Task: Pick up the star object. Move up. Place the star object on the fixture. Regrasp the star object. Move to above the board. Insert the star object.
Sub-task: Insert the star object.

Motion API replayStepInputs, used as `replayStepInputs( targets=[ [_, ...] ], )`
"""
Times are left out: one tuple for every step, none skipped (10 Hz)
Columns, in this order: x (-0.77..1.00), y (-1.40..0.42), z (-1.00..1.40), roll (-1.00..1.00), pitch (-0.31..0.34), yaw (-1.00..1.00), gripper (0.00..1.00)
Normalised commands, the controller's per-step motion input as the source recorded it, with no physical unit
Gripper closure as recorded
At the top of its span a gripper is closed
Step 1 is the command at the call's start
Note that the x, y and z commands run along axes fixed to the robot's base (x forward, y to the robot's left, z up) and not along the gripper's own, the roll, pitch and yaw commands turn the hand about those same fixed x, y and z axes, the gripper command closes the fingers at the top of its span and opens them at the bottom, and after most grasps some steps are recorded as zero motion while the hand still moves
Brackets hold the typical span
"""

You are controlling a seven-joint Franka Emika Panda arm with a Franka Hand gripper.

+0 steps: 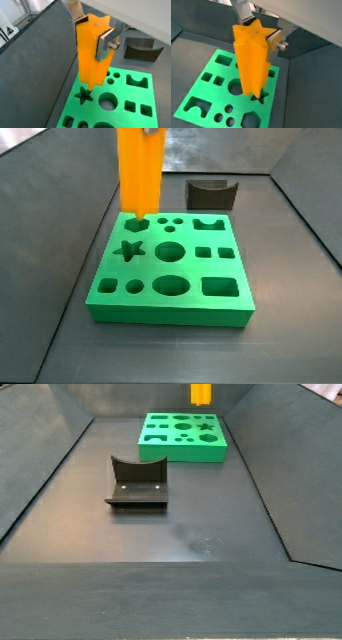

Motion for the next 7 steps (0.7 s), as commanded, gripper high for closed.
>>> replayStepInputs(
  targets=[
    [-0.01,0.0,-0.23,-0.13,0.0,-0.07,1.0],
    [0.0,0.0,-0.18,-0.13,0.0,-0.05,1.0],
    [0.0,0.0,-0.13,-0.12,0.0,-0.06,1.0],
    [0.0,0.0,-0.13,-0.1,0.0,-0.05,1.0],
    [0.0,-0.01,-0.15,-0.11,0.0,-0.04,1.0],
    [0.0,-0.02,-0.18,-0.13,0.0,-0.04,1.0],
    [0.0,-0.04,-0.21,-0.13,0.0,-0.03,1.0]
  ],
)
